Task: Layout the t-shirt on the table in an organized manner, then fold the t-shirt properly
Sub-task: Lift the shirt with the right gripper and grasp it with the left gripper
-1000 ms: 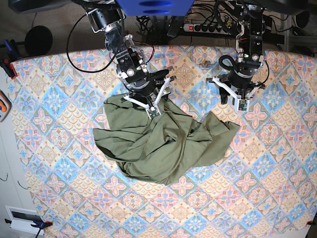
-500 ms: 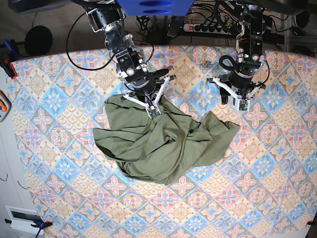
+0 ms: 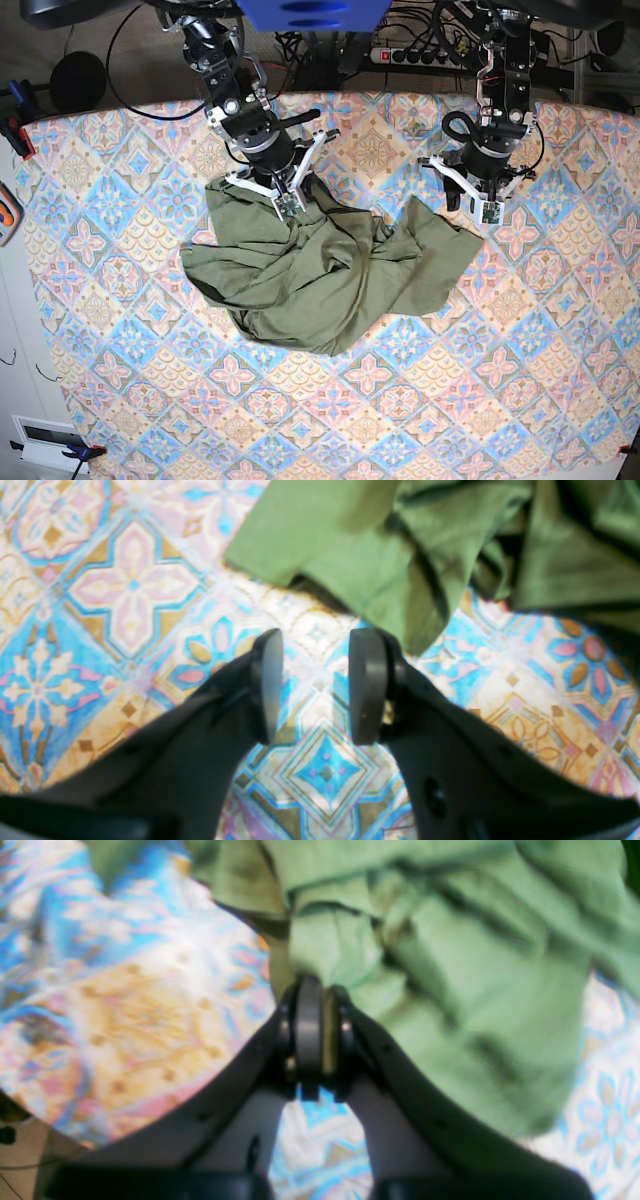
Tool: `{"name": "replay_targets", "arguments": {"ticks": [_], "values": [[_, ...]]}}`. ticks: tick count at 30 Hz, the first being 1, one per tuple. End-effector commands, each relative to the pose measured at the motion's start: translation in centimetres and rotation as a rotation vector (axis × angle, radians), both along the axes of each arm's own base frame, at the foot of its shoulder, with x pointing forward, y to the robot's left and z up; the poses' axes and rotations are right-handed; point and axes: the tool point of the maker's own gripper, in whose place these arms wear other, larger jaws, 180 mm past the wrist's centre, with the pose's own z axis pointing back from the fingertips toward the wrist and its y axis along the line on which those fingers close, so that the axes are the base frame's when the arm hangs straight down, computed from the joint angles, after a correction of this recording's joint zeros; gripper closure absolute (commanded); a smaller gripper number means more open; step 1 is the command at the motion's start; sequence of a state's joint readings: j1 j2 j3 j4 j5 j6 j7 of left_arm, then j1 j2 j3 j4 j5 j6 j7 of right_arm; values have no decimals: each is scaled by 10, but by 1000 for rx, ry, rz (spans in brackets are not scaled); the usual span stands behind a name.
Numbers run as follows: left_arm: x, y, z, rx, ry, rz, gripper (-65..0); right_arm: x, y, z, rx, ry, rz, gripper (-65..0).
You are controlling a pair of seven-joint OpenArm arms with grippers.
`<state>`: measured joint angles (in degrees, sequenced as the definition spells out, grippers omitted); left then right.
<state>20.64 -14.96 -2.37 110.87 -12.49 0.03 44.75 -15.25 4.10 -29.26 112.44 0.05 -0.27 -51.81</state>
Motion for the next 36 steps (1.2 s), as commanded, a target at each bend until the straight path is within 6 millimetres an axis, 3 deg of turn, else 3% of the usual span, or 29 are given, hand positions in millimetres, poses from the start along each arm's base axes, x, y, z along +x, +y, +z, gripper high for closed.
{"name": "replay_targets", "arguments": {"ticks": [1, 11, 20, 26, 30, 36], "values": [[6, 2, 10, 9, -42, -2, -215, 9, 3, 15, 25, -57, -3, -3], [1, 4, 7, 18, -29, -2, -215, 34, -4, 40, 53, -178, -33, -3], [0, 5, 6, 20, -26, -2, -216, 83, 45, 122, 141, -434, 75, -3], [2, 7, 8, 29, -30, -8, -215, 114, 52, 168, 148, -532, 81, -3], [6, 7, 11, 29, -42, -8, -215, 130, 37, 186, 136, -583, 44, -3], [17, 7, 21, 29, -77, -8, -215, 157, -16, 211, 73, -667, -61, -3]]}}
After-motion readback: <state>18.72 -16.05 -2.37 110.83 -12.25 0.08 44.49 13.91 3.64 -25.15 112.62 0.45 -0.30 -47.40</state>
